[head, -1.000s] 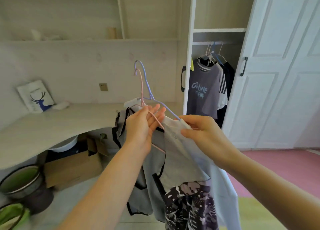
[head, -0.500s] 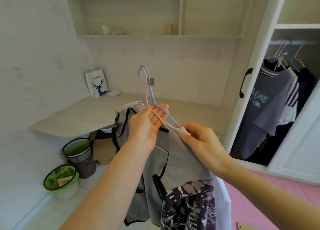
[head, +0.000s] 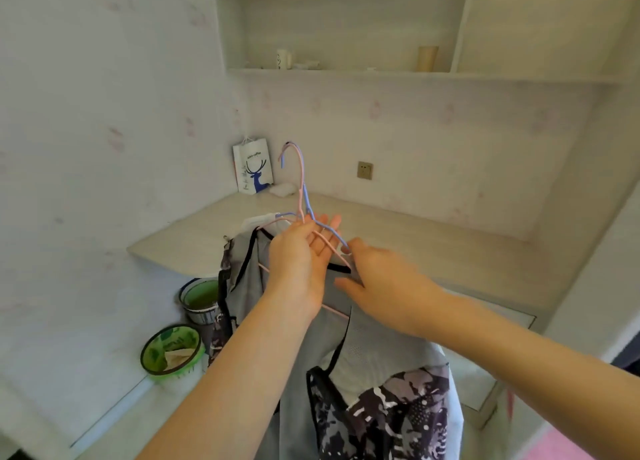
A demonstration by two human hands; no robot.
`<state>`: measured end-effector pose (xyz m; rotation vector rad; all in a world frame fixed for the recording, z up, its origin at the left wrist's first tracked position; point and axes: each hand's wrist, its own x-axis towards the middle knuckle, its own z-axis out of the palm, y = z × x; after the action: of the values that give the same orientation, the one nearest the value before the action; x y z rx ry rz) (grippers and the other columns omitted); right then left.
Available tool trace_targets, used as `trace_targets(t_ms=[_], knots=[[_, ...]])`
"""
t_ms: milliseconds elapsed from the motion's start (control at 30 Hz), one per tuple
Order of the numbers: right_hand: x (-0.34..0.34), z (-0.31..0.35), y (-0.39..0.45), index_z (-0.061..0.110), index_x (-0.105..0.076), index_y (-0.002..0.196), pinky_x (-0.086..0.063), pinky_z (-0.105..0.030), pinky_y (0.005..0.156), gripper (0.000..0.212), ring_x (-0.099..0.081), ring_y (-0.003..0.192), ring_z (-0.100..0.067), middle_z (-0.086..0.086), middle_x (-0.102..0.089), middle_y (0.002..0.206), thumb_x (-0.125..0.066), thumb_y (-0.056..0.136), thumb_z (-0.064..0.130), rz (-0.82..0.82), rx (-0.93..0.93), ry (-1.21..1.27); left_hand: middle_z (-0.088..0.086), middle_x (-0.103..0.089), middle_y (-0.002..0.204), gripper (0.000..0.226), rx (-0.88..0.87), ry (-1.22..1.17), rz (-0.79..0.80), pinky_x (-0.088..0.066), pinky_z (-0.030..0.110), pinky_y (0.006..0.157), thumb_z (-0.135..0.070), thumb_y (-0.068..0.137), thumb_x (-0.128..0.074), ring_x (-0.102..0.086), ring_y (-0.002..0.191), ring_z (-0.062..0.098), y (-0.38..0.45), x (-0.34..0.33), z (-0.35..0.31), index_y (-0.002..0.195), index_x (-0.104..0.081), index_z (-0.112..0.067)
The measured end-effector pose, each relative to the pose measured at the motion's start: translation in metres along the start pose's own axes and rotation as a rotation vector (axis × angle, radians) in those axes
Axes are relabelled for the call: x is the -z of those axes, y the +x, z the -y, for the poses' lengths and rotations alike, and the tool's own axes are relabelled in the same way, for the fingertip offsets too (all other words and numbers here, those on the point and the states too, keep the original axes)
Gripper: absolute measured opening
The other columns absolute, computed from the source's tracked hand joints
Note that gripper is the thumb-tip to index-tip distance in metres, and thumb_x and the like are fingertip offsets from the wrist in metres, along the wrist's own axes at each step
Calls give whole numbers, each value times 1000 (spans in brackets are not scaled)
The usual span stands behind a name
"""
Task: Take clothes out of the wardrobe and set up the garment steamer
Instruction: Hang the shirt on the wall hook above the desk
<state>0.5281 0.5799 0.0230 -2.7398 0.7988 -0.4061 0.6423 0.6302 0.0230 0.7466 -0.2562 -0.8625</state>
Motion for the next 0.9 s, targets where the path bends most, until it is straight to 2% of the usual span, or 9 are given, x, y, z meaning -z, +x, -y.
trace_targets(t_ms=[100, 167, 300, 367, 433, 567, 700, 800, 900], knots=[[-25, 10, 37, 12, -44, 100, -42, -38, 57, 12, -50, 65, -28, 1, -44, 70, -43, 99, 24, -31, -28, -94, 16, -65, 118, 28, -106, 187, -27, -56, 31, 86, -5, 98, -45, -69, 100, 21, 27, 22, -16, 122, -56, 4], [-35, 13, 58, 12, -44, 96, -41, -37, 56, 15, -48, 61, -26, -1, -43, 68, -40, 101, 26, -21, -37, -117, 14, -67, 116, 25, -139, 286, -42, -54, 32, 91, -7, 98, -47, -67, 104, 22, 41, 38, -25, 118, -60, 1], [-50, 20, 102, 13, -43, 89, -45, -37, 62, 22, -54, 71, -29, -7, -51, 80, -37, 101, 30, 69, -88, -84, 12, -66, 113, 19, -157, 425, -38, -52, 24, 86, -7, 96, -48, -64, 108, 20, 67, 62, -37, 103, -65, -7], [-61, 23, 123, 11, -47, 93, -48, -40, 68, 19, -56, 79, -30, -9, -56, 89, -41, 101, 26, 13, -71, -18, 8, -64, 107, 19, -184, 496, -24, -51, 25, 87, -10, 97, -48, -62, 103, 17, 82, 71, -44, 102, -66, -10], [-71, 26, 142, 10, -49, 92, -43, -37, 68, 13, -52, 79, -26, -8, -54, 90, -45, 99, 21, -98, -27, 97, -2, -61, 103, 22, -219, 562, -9, -49, 30, 95, -14, 98, -48, -58, 98, 10, 100, 79, -52, 110, -66, -10], [-81, 25, 182, 11, -51, 83, -29, -24, 55, 14, -43, 69, -19, -2, -46, 79, -50, 97, 16, -224, 16, 212, -11, -64, 117, 28, -258, 636, 4, -41, 32, 107, -11, 95, -49, -55, 115, 3, 133, 89, -67, 120, -63, -9], [-88, 14, 228, 15, -51, 80, -31, -17, 56, 16, -41, 64, -7, 4, -45, 74, -54, 95, 17, -268, 61, 246, -7, -64, 121, 31, -305, 742, 27, -43, 17, 97, -6, 93, -50, -56, 116, 3, 172, 97, -79, 121, -62, -14], [-90, 4, 265, 15, -57, 81, -33, -16, 58, 12, -44, 66, -7, 5, -49, 74, -57, 93, 18, -297, 104, 263, -9, -65, 120, 33, -394, 851, 96, -42, 4, 86, 0, 91, -51, -56, 111, -8, 204, 105, -90, 119, -60, -16], [-92, -9, 309, 14, -61, 85, -31, -23, 61, 10, -47, 68, -10, 7, -51, 74, -58, 93, 20, -327, 152, 262, -13, -72, 101, 23, -539, 908, 4, -44, 8, 88, -2, 92, -55, -63, 101, -7, 237, 126, -109, 109, -65, -13]])
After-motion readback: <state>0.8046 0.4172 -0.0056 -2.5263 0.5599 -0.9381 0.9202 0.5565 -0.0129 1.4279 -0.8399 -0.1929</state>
